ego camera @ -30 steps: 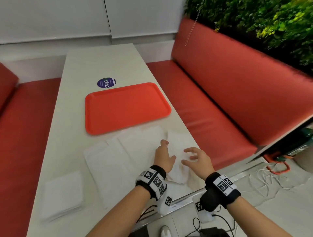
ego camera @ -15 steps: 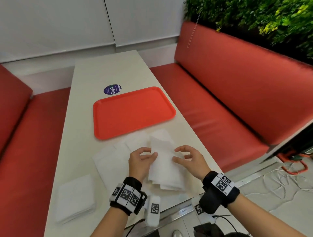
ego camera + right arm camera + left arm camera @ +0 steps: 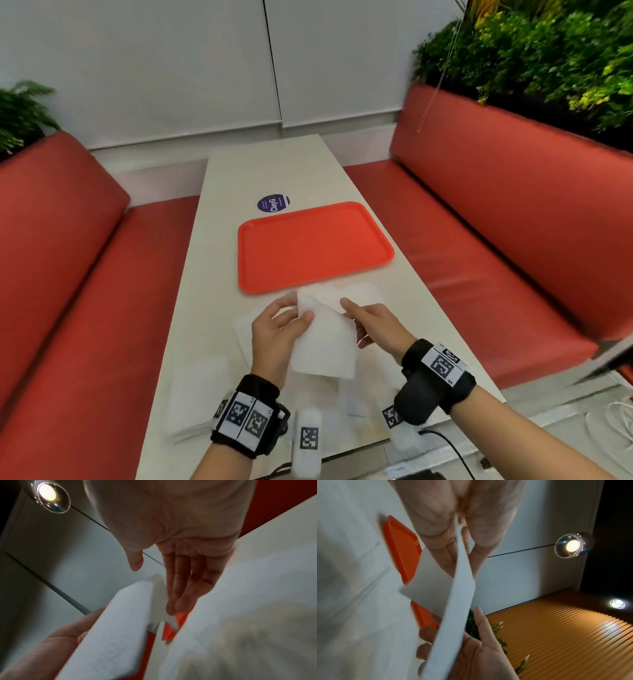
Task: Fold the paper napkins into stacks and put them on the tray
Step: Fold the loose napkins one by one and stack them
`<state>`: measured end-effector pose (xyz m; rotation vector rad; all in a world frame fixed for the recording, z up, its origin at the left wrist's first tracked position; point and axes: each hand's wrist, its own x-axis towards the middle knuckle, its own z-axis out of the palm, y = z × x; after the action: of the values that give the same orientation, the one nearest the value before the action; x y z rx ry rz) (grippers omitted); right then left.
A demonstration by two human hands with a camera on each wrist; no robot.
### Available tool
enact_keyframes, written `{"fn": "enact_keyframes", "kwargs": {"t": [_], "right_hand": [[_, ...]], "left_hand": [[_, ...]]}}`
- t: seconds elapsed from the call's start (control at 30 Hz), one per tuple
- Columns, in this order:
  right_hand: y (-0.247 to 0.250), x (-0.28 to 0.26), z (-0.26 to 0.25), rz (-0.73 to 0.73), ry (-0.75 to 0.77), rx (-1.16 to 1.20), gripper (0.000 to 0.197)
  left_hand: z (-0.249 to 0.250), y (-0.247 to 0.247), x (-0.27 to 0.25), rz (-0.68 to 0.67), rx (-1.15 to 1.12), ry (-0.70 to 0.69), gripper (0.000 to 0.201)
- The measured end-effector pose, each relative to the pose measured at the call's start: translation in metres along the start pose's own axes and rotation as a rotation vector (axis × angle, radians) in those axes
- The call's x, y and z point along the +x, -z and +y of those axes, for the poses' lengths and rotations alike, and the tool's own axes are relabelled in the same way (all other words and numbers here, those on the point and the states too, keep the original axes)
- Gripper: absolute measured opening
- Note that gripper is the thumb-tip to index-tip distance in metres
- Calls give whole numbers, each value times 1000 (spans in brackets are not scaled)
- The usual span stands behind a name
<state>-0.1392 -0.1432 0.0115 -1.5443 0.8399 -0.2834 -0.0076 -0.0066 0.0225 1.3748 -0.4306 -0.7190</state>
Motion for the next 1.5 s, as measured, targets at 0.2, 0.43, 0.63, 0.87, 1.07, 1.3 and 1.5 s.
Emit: {"fn": "enact_keyframes", "kwargs": {"t": [0.2,0.43,0.63,0.87,1.07,1.3,1.5], "right_hand": [[-22,7,-28,-110,-27,276,28],[-42,13,-44,-199,-70,268,27],[-50,14,-56,-156,201,270,27],[-55,11,-56,-156,272,347,25],[-56,10,-59,-147,336,420,23],[-56,7,-74,-186,427,326,34],[-55,10,-83,-158,419,226,23]], "left_hand": [[15,28,0,31,-52,-50,35],[23,45,-7,92,-75,-112,40],[34,52,-6,175,29,-190,9],[42,62,-1,156,81,-216,16],[45,63,-8,61,25,-239,19],[59,60,-8,72,38,-257,29],[72,62,-3,131,133,-342,16]]}}
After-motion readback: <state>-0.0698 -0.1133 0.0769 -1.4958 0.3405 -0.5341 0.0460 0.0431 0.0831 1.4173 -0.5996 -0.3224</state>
